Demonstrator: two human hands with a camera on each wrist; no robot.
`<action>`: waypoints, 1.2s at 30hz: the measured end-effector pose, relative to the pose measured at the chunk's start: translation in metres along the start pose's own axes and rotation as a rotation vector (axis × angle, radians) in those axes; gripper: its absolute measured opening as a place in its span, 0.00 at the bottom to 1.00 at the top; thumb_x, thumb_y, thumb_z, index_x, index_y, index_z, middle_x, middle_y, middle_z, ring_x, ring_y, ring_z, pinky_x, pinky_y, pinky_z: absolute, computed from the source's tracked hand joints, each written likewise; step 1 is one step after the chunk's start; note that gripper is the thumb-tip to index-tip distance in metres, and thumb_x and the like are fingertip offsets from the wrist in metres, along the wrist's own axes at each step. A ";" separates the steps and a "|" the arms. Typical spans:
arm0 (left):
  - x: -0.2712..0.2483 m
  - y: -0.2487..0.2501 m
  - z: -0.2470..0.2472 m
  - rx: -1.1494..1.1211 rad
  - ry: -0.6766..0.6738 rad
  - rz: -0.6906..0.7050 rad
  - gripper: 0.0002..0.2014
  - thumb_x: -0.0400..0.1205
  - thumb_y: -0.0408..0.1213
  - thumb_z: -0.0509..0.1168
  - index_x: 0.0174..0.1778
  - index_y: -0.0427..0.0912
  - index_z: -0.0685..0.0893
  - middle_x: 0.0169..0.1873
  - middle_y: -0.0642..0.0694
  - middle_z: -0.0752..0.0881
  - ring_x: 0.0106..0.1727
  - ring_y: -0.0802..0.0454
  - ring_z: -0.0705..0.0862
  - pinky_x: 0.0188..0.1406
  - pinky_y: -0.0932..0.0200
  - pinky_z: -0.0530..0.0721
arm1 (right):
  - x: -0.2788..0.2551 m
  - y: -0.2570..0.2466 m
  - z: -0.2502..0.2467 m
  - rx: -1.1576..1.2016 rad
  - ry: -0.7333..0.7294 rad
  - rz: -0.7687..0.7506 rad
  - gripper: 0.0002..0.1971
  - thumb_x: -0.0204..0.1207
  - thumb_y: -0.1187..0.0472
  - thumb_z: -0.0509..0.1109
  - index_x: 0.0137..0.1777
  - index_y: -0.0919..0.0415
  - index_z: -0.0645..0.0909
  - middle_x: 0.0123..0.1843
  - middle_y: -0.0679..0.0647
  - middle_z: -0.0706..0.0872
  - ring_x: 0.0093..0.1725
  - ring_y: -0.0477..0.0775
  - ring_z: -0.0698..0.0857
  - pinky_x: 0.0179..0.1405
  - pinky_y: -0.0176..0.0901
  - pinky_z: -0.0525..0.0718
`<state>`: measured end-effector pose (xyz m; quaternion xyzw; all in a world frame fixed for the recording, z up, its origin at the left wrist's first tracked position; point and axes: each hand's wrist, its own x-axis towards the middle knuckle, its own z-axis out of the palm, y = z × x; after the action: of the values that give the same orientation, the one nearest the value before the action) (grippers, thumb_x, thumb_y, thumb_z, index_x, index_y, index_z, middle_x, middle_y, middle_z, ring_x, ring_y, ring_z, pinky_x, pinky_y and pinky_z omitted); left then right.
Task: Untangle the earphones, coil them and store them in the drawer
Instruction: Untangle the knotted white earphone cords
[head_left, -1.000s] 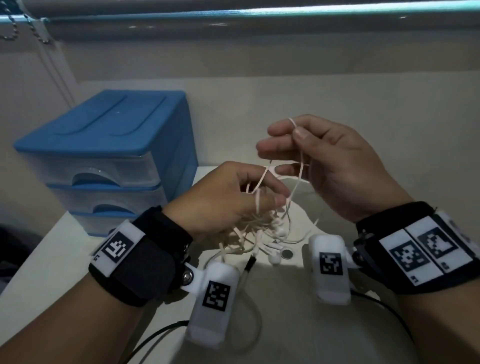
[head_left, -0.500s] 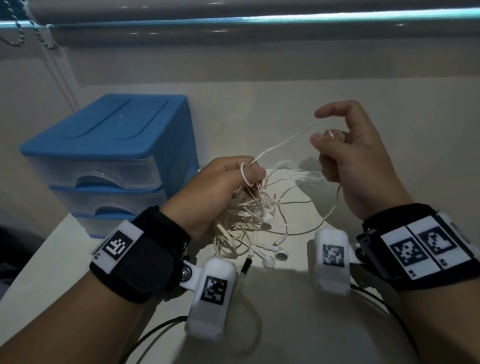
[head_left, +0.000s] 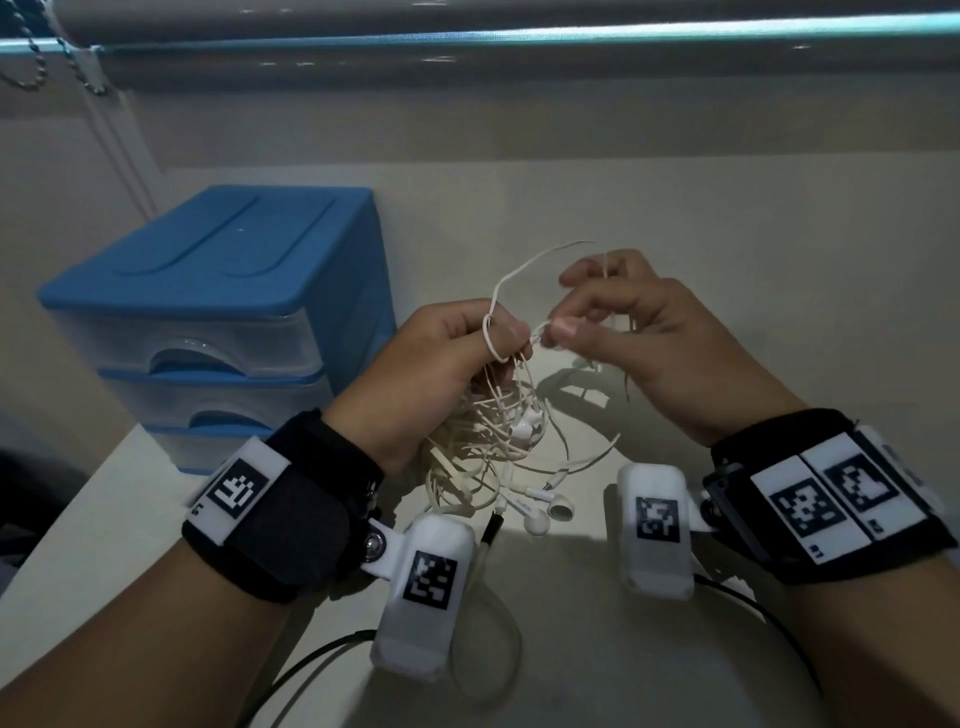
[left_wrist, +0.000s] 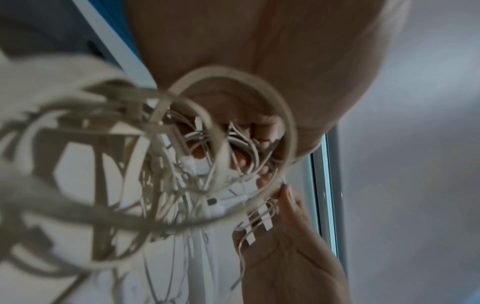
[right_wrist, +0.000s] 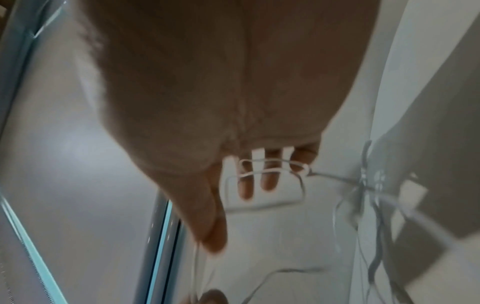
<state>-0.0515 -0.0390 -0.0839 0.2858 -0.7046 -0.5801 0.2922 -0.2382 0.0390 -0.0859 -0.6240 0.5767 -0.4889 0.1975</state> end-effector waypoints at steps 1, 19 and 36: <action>0.000 0.000 0.000 -0.003 0.007 -0.003 0.13 0.86 0.36 0.66 0.36 0.43 0.88 0.30 0.44 0.83 0.32 0.53 0.79 0.36 0.60 0.79 | 0.002 0.001 -0.001 0.040 0.078 0.015 0.04 0.75 0.55 0.78 0.39 0.48 0.90 0.64 0.50 0.80 0.65 0.45 0.80 0.66 0.40 0.75; -0.001 0.002 0.000 0.042 0.028 0.014 0.09 0.84 0.35 0.69 0.39 0.38 0.89 0.30 0.44 0.83 0.31 0.55 0.80 0.32 0.64 0.80 | 0.000 -0.003 -0.001 -0.077 -0.058 -0.042 0.08 0.76 0.56 0.79 0.54 0.49 0.93 0.61 0.46 0.84 0.63 0.39 0.83 0.55 0.29 0.73; 0.001 0.001 0.000 0.014 0.071 0.007 0.06 0.84 0.30 0.69 0.41 0.36 0.89 0.28 0.45 0.83 0.28 0.57 0.80 0.29 0.66 0.80 | 0.009 0.007 -0.025 0.339 0.738 0.169 0.08 0.80 0.64 0.66 0.42 0.50 0.81 0.48 0.51 0.85 0.46 0.45 0.81 0.41 0.33 0.76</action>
<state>-0.0519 -0.0399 -0.0832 0.3060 -0.6987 -0.5637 0.3169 -0.2643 0.0367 -0.0767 -0.3159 0.5692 -0.7501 0.1169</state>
